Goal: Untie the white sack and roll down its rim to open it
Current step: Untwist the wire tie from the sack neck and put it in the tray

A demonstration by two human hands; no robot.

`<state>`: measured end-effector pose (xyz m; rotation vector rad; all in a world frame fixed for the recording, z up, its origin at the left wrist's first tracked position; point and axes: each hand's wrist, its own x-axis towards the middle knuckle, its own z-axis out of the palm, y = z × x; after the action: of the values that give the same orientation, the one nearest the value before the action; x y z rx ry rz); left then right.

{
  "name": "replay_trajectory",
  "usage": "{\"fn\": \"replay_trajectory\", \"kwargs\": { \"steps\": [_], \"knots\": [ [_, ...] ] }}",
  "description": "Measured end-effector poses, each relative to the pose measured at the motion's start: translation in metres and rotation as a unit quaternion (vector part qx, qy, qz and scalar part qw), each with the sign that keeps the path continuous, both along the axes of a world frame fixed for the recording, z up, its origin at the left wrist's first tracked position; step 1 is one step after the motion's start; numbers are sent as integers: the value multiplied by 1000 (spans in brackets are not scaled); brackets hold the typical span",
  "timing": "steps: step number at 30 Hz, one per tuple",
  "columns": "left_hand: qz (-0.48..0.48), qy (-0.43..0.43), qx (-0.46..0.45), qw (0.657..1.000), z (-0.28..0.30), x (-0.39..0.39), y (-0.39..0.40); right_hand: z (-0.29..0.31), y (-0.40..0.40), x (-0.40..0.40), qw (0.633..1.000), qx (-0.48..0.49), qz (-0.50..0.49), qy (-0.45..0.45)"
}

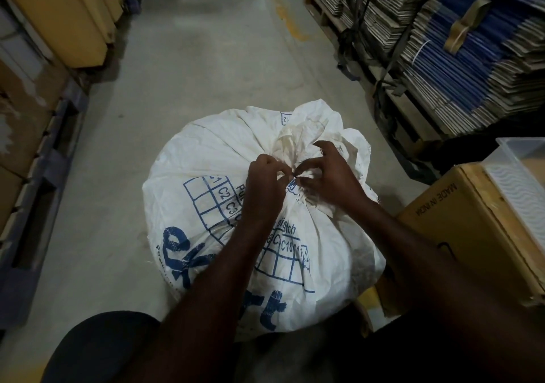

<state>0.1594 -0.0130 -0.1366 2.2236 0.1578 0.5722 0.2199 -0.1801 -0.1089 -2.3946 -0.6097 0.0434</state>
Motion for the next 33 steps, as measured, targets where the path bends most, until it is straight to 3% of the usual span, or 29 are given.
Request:
{"fn": "replay_trajectory", "kwargs": {
  "steps": [13, 24, 33],
  "knots": [
    [-2, 60, -23, 998, 4, -3, -1, -1, -1, 6, 1000, 18, 23, 4],
    [9, 12, 50, 999, -1, -5, -6, 3, 6, -2, 999, 30, 12, 12],
    [39, 7, 16, 999, -5, -4, -2, 8, 1, 1, 998, 33, 45, 24]
  ]
}}
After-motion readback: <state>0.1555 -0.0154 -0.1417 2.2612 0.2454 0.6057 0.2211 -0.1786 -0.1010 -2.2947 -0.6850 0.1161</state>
